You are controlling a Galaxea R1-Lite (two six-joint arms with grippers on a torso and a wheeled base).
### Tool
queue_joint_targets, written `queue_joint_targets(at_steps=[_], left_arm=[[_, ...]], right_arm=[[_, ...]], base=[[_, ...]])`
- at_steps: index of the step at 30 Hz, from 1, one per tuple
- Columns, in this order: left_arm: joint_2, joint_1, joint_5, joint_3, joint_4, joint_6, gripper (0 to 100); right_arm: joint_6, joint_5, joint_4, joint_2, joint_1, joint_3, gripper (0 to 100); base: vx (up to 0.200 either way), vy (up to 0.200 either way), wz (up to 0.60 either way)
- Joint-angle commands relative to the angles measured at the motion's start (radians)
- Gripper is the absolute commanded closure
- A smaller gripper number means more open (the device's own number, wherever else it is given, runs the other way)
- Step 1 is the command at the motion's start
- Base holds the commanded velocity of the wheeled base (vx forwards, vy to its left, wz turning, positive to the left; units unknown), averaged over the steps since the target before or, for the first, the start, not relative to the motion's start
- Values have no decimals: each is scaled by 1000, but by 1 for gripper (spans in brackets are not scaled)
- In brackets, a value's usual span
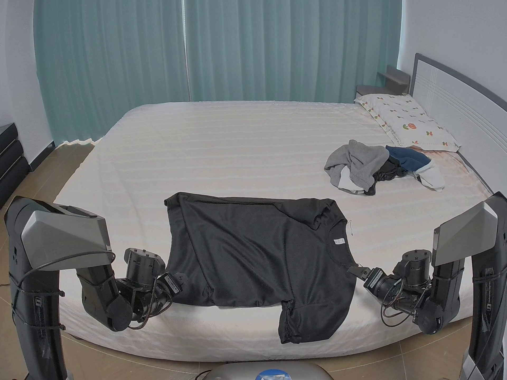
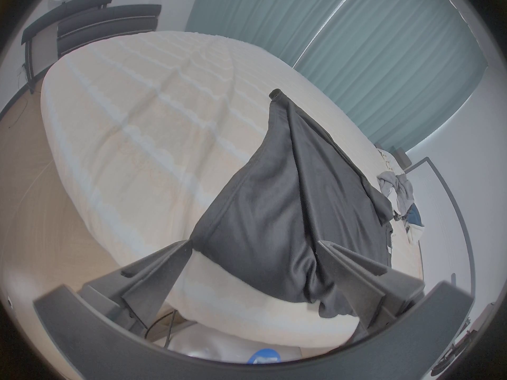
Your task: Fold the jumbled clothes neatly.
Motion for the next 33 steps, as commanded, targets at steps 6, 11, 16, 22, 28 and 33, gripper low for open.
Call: queue_joint_targets(at_steps=[6,11,16,22,28,33], left_arm=[[41,-7,9,-36,0,1,0],[42,-18,34,-22,0,3,0],[30,-20,41,1,2,0,0],[37,-20,43,13,0,-2,0],[41,-20,43,-13,3,9,0],[39,-20,43,-7,3,14,100]], right_arm=[[0,0,-16,5,2,-25,0],[0,0,-16,3,-1,-22,0],[0,0,-16,5,-4,-22,0],[-2,0,-16,6,-4,-22,0],[-7,2,-16,6,1,-22,0],[-20,2,-16,6,1,-13,0]], base=[[0,0,0],[0,0,0],[0,0,0],[0,0,0],[0,0,0],[0,0,0]])
